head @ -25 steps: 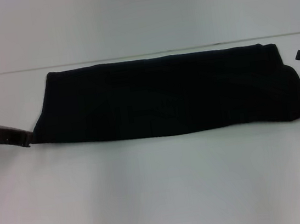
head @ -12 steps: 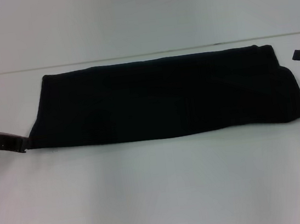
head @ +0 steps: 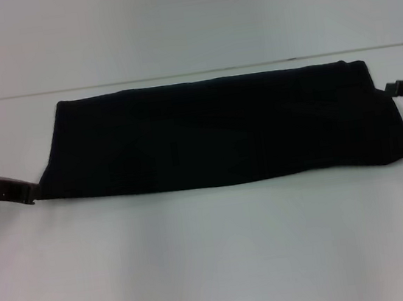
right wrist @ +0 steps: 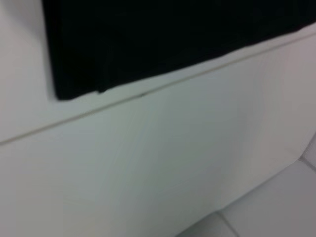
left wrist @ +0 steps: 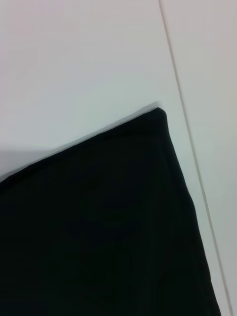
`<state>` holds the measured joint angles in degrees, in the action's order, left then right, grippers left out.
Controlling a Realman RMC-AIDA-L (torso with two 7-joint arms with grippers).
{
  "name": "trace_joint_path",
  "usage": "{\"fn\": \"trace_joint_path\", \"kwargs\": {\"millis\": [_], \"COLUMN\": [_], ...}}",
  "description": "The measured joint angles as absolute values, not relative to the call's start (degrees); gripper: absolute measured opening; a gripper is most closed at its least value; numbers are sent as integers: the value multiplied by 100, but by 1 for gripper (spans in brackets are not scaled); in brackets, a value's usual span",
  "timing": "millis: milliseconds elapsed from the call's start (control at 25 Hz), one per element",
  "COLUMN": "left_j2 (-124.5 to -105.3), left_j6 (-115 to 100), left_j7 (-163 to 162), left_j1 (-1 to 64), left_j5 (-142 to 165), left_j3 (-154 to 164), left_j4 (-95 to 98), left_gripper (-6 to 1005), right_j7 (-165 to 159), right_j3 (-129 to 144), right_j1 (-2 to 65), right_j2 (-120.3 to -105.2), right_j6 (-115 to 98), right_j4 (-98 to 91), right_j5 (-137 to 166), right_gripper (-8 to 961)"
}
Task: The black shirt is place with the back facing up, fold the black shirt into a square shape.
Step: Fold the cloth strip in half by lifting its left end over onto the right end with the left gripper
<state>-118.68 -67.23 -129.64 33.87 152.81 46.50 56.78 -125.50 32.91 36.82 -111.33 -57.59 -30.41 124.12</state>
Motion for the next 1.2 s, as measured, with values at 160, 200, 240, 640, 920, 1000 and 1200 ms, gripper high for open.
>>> {"fn": "trace_joint_path", "kwargs": {"millis": [160, 200, 240, 640, 920, 1000, 1200], "left_j2": [-11866, -11866, -11865, -11857, -11856, -11856, -11856], "left_j6": [-6713, -6709, -6706, -6699, -6676, -6674, -6667], "left_j7": [-12963, -12962, -12962, -12953, -12946, -12946, -12939], "left_j1": [3395, 3396, 3396, 3428, 3446, 3448, 3455], "left_j5": [15273, 15271, 15270, 15269, 15263, 15262, 15258], "left_j3": [4650, 4650, 4650, 4649, 4649, 4649, 4649], "left_j4": [5678, 5678, 5678, 5665, 5648, 5648, 5648], "left_gripper": [2, 2, 2, 2, 1, 1, 0], "right_j7": [-12568, -12578, -12591, -12606, -12563, -12557, -12500], "right_j3": [3331, 3332, 3332, 3340, 3307, 3315, 3287], "right_j1": [3623, 3619, 3619, 3681, 3693, 3697, 3712], "right_j2": [-11101, -11099, -11098, -11133, -11231, -11255, -11269], "right_j6": [-6010, -6025, -6038, -5951, -5609, -5571, -5555], "right_j4": [-3030, -3016, -2989, -2881, -2881, -2887, -2905], "right_j5": [12470, 12501, 12550, 12772, 12748, 12747, 12744], "right_gripper": [619, 619, 619, 618, 536, 449, 132]}}
